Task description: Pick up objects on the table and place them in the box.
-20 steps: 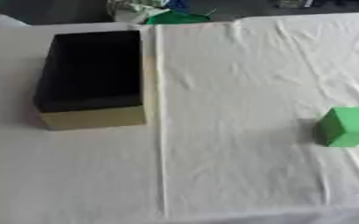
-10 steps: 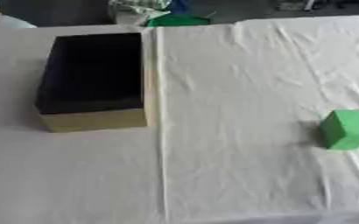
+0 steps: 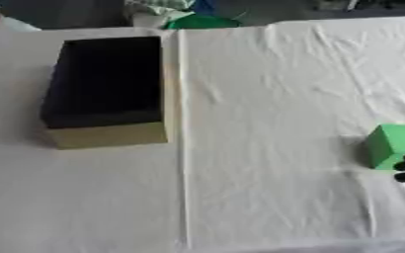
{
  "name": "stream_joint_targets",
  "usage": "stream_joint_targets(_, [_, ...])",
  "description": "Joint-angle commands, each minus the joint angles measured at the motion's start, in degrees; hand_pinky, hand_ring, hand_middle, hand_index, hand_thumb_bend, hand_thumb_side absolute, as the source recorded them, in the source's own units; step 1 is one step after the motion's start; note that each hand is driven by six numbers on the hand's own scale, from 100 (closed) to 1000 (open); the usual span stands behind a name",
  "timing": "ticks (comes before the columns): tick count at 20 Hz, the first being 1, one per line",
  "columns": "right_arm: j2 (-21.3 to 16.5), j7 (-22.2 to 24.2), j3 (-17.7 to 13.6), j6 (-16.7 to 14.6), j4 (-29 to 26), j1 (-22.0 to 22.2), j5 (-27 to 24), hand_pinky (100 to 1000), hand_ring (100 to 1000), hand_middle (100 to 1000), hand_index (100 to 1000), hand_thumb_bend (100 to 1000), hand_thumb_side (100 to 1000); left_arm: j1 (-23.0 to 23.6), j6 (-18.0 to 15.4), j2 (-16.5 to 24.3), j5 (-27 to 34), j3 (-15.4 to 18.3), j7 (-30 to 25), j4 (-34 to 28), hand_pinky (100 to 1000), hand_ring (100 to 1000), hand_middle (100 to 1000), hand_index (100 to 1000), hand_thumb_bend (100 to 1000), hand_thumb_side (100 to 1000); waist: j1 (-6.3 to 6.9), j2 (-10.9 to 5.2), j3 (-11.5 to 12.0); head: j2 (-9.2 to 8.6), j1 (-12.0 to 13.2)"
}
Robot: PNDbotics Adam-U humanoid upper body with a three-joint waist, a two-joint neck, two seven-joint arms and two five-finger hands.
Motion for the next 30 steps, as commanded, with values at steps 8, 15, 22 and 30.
stream_joint_targets(8, [-0.54,-8.45,-0.31,6.09,-0.84,-3.07,5.57,898,929,884,935,100,1000,-1.11,-0.07,1.48,0.66,-0.11,-0.63,-0.83,646,705,751,801,521,1000,-0.29,-0.21,0.14,-0.40,-0.31])
stream_joint_targets(15, [-1.27,-7.31,-2.49,8.96,-0.84,-4.50,2.35,907,942,895,950,100,1000,-1.12,-0.02,1.36,0.83,-0.16,-0.75,-0.83,645,704,751,800,519,1000,-0.45,-0.06,0.08,-0.49,-0.75])
stream_joint_targets(22, [-2.04,-2.44,-4.14,8.97,-0.84,-6.22,-0.09,934,962,892,949,381,1000,-1.11,0.09,1.20,1.02,-0.21,-0.81,-0.83,643,703,750,799,516,1000,-0.31,0.26,0.14,-0.66,-1.01])
stream_joint_targets(30, [-2.96,3.60,-4.51,12.55,-0.84,-8.71,-5.69,938,958,867,947,552,1000,-1.15,0.18,0.99,1.40,-0.44,-1.06,-0.83,642,702,750,798,512,1000,-0.17,0.56,0.31,-0.99,-1.38])
